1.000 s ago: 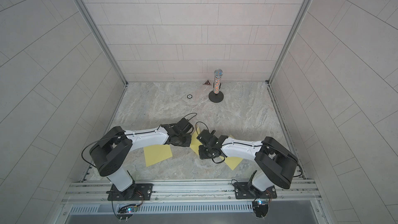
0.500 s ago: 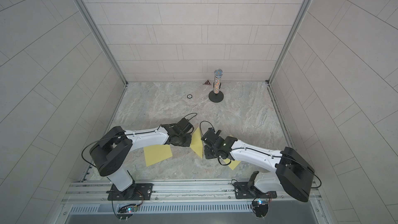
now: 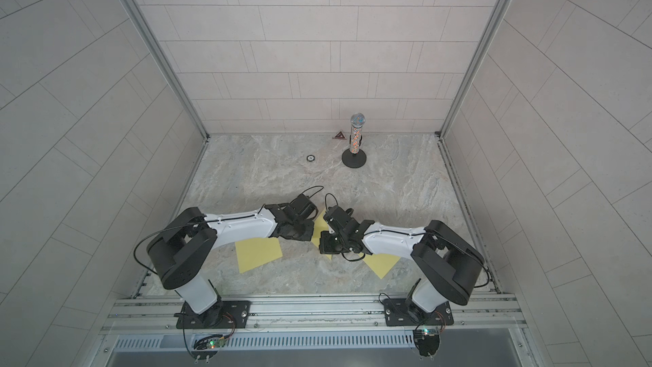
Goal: Fold the square paper diagonally
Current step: Fold the paper at the center of the board.
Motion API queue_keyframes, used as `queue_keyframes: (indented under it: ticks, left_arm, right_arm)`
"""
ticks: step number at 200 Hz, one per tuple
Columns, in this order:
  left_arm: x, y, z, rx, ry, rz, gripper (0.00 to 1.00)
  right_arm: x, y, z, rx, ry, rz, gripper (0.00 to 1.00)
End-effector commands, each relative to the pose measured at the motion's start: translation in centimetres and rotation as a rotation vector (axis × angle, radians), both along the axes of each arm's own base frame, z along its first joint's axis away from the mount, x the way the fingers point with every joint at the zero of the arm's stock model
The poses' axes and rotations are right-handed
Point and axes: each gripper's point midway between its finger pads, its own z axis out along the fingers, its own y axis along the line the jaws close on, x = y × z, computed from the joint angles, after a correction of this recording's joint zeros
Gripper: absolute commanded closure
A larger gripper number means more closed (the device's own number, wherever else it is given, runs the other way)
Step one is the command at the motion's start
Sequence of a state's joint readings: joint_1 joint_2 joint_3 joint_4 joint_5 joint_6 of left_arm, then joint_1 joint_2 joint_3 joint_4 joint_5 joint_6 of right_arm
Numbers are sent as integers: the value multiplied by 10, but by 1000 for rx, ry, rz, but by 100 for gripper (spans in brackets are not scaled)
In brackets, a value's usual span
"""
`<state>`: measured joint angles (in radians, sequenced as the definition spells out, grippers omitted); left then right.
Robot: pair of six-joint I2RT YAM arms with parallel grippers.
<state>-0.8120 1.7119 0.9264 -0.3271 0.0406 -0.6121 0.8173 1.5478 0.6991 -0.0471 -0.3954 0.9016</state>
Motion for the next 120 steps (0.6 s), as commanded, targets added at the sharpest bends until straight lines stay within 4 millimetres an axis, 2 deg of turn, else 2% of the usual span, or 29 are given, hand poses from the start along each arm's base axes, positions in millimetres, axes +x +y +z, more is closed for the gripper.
queue_keyframes:
  ticks: [1,24,47,52,70,120]
  left_arm:
    - [-19,22,-23,101,69,-1,100]
    - [-19,23,-23,101,67,-1,100]
    - [-19,23,-23,103,66,0,100]
    - [-19,23,-23,103,66,1,100]
    - [-19,24,-23,103,65,2,100]
    - [-19,23,-24,101,64,4,100]
  right_arm:
    - [0,-6,-9,-27,12,-20,100]
    - [-8,-23,-19,-88,19,-37,100]
    - [-14,-29,-21,-94,32,-43,100]
    - [-21,-37,-29,-114,51,-44,100]
    - [-29,-47,-34,-135,67,-55,100]
    - [-49,-79,-34,-198,69,-77,100]
